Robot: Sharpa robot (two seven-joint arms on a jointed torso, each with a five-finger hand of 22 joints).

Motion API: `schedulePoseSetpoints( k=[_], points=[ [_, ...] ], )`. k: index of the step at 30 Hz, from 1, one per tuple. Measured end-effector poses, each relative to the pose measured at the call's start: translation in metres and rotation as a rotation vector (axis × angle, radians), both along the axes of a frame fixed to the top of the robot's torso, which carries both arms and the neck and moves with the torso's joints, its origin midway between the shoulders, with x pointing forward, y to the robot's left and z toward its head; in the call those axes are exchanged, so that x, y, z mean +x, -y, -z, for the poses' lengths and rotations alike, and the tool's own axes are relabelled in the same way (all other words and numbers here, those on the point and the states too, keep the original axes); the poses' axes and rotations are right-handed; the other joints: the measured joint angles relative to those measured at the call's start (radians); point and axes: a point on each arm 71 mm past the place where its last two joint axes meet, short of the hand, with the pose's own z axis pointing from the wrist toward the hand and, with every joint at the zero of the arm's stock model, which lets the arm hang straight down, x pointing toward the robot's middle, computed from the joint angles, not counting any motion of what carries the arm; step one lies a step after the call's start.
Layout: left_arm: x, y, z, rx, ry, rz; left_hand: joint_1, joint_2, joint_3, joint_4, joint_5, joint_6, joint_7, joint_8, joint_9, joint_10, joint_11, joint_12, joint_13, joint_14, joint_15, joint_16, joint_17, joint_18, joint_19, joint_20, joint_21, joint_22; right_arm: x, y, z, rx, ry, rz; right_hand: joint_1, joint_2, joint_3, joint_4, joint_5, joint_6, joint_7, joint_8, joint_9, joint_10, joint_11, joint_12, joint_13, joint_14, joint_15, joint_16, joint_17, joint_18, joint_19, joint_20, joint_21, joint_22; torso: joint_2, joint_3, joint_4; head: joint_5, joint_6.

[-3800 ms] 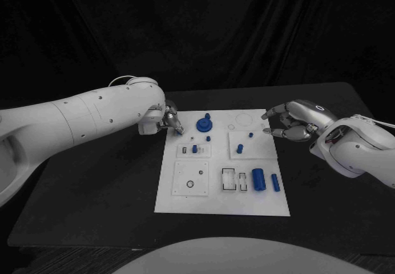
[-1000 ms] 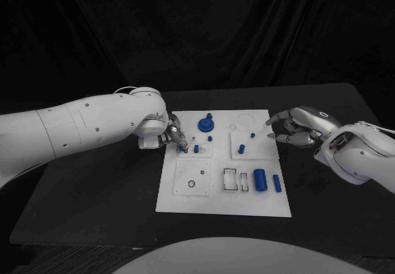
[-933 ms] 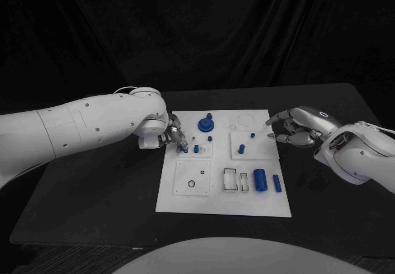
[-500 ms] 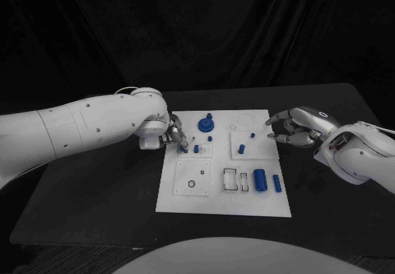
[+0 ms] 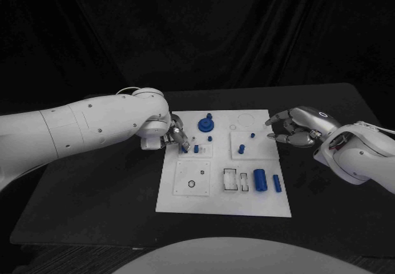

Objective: Assemble the parts on the task board

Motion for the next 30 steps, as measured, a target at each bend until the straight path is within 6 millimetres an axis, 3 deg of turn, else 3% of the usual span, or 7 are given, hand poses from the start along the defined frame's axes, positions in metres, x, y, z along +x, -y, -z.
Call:
schedulePoseSetpoints(
  k=[17,21,23,24,27,30],
  points=[
    [-0.0003,0.0009,0.0008,0.001,0.0,0.002,-0.006,-0.005,0.0,0.0,-0.002,0.005,-0.001,0.0,0.0,0.0,0.0,0.0,0.0,0.0,0.0,0.0,0.0,0.0,0.0,0.0,0.0,0.0,0.0,0.0,0.0001,0.0,0.0,0.0,0.0,0.0,0.003,-0.003,0.012,0.0,0.0,0.0,-0.003,0.0,0.0,0.0,0.0,0.003,0.003,0.0,0.0,0.0,0.0,0.0,0.0,0.001,0.0,0.0002,-0.0001,0.001,0.0],
    [-0.0001,0.0005,0.001,0.002,0.0,0.002,-0.012,0.001,-0.004,-0.004,-0.026,0.007,0.0,0.0,0.0,0.0,0.0,0.0,0.0,0.0,0.0,0.0,0.0,0.0,0.0,0.0,0.0,0.0,0.0,0.0,0.0002,0.0,-0.001,0.0,0.0,0.0,0.006,-0.006,0.016,0.0,0.0,0.0,-0.003,0.0,0.0,0.0,0.0,0.003,0.003,0.0,0.0,0.0,0.0,0.0,0.0,0.001,0.0,0.0,-0.0004,0.002,0.0],
    [-0.0001,0.0004,0.0011,0.002,0.0,0.001,-0.017,0.006,-0.012,-0.004,-0.056,0.009,-0.002,-0.001,-0.001,0.0,0.0,0.0,0.0,0.0,0.0,0.0,0.0,0.0,0.0,0.0,-0.002,0.0,0.0,0.0001,0.0003,0.0,-0.001,0.0,0.0,0.0,0.006,-0.006,0.016,0.0,0.0,0.0,-0.003,0.0,0.0,0.0,0.0,0.003,0.003,0.0,0.0,0.0,0.0,0.0,0.0,0.001,0.0,-0.0002,-0.0005,0.001,0.0],
    [0.0,0.0,0.0011,0.002,0.0,0.001,-0.027,0.016,-0.026,0.007,-0.108,0.012,-0.009,-0.004,-0.002,0.0,0.0,0.0,0.0,0.0,0.0,0.0,0.0,0.0,0.0,0.0,-0.005,0.0,0.0,0.0001,0.0004,-0.001,-0.001,0.0,0.0,0.0,0.006,-0.006,0.016,0.0,0.0,0.0,-0.004,0.0,0.0,0.0,0.0,0.003,0.003,0.0,0.0,0.0,0.0,0.0,0.0,0.001,0.0,-0.0004,-0.0005,0.001,0.0],
    [0.0,-0.0009,0.0017,0.003,-0.001,-0.001,-0.061,0.023,-0.071,0.041,-0.182,0.019,-0.023,-0.011,-0.009,0.0,0.0,-0.004,0.0,0.0,0.0,0.0,0.0,0.0,0.0,0.0,-0.012,0.0,0.0,0.0002,0.0007,-0.001,-0.002,0.001,0.0,0.0,0.006,-0.006,0.023,0.004,0.004,0.0,-0.004,0.0,0.0,0.0,0.0,0.003,0.003,0.0,0.0,0.0,0.0,0.0,0.0,0.001,0.0,-0.0007,-0.0004,0.001,0.0],
    [0.0001,-0.0017,0.0025,0.005,-0.001,-0.002,-0.091,0.017,-0.123,0.076,-0.247,0.023,-0.015,-0.023,-0.019,0.0,0.0,-0.004,0.0,0.0,0.0,0.0,0.0,0.0,0.0,0.0,-0.012,0.0,-0.0001,0.0,0.0012,-0.001,-0.003,0.0,0.0,0.0,0.008,-0.008,0.023,0.004,0.004,0.0,-0.004,0.0,0.0,0.0,0.0,0.003,0.003,0.0,0.0,0.0,0.0,0.0,0.0,0.001,0.0,-0.0011,-0.0004,0.002,0.0]
  ],
)
